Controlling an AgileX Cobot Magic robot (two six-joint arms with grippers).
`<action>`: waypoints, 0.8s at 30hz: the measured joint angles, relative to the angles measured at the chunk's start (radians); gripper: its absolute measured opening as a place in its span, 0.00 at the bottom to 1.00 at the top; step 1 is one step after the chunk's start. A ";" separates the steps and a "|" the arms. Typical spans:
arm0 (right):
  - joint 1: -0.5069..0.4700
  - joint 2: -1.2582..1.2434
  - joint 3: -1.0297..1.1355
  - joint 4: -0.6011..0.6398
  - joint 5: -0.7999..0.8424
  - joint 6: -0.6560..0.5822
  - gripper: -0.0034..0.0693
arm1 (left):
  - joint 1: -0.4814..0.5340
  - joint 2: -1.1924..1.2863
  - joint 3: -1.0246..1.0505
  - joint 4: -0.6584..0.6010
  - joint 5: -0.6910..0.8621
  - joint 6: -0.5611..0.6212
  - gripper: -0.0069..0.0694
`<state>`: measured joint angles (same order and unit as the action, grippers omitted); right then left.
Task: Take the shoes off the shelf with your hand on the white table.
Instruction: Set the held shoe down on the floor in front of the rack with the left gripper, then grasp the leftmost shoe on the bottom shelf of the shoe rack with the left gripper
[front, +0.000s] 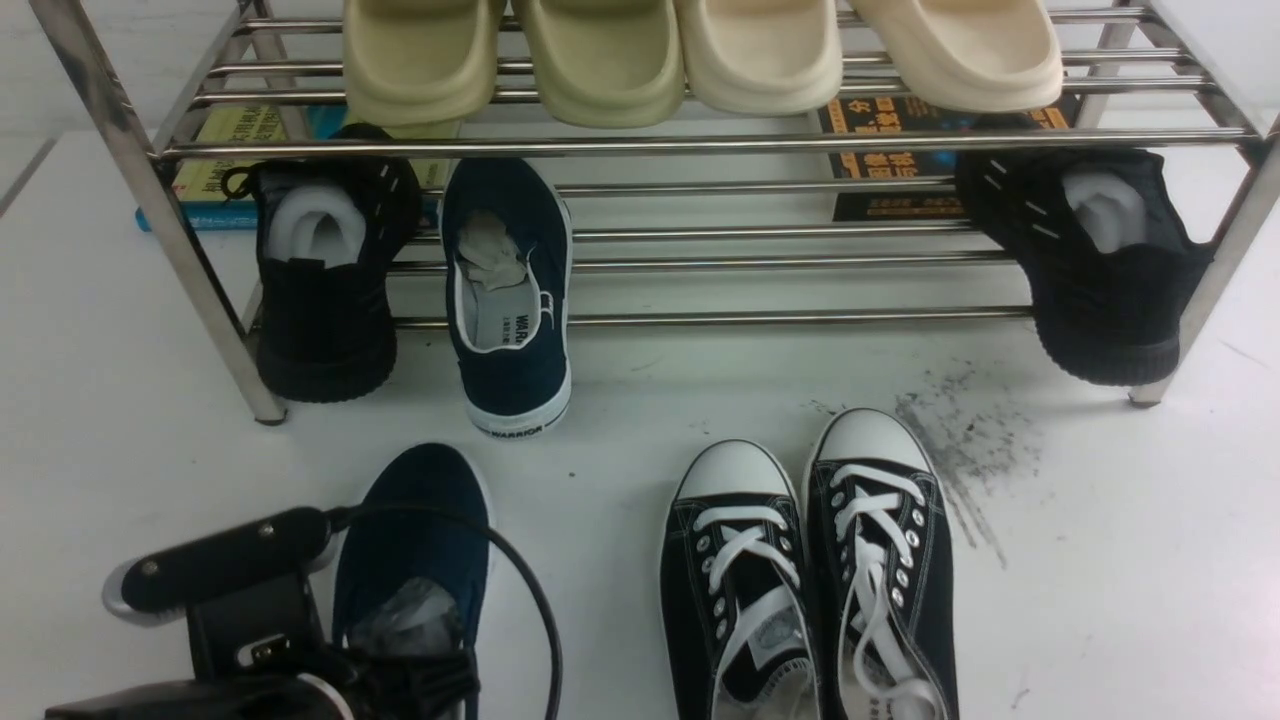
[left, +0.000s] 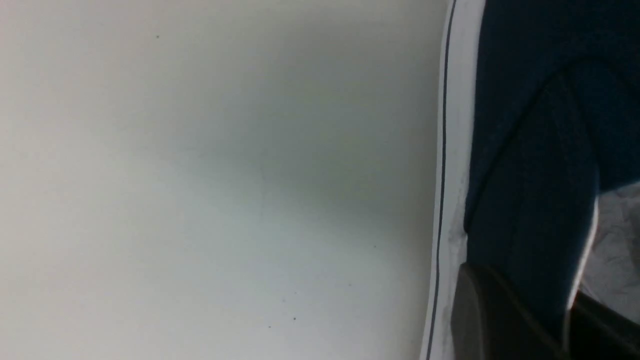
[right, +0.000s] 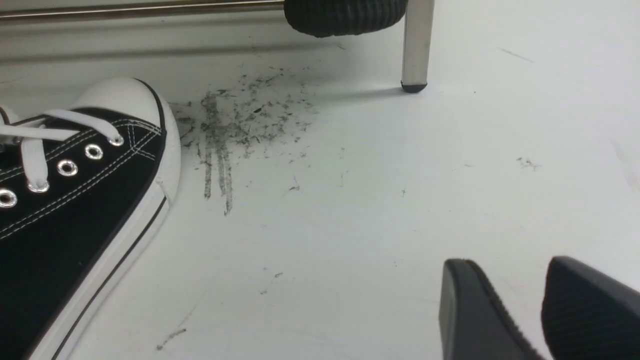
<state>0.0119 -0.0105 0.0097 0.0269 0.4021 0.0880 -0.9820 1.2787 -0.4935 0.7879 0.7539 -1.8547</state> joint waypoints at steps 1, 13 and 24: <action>0.000 0.000 0.000 0.000 0.000 0.000 0.38 | 0.000 0.000 0.000 0.000 0.001 0.000 0.21; 0.000 0.000 0.000 0.000 0.000 0.000 0.38 | 0.000 -0.066 -0.039 -0.015 0.087 0.017 0.59; 0.000 0.000 0.000 0.000 0.000 0.000 0.38 | 0.000 -0.234 -0.375 -0.110 0.305 0.376 0.36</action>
<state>0.0119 -0.0105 0.0099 0.0269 0.4021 0.0880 -0.9820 1.0451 -0.8689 0.6781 1.0593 -1.4791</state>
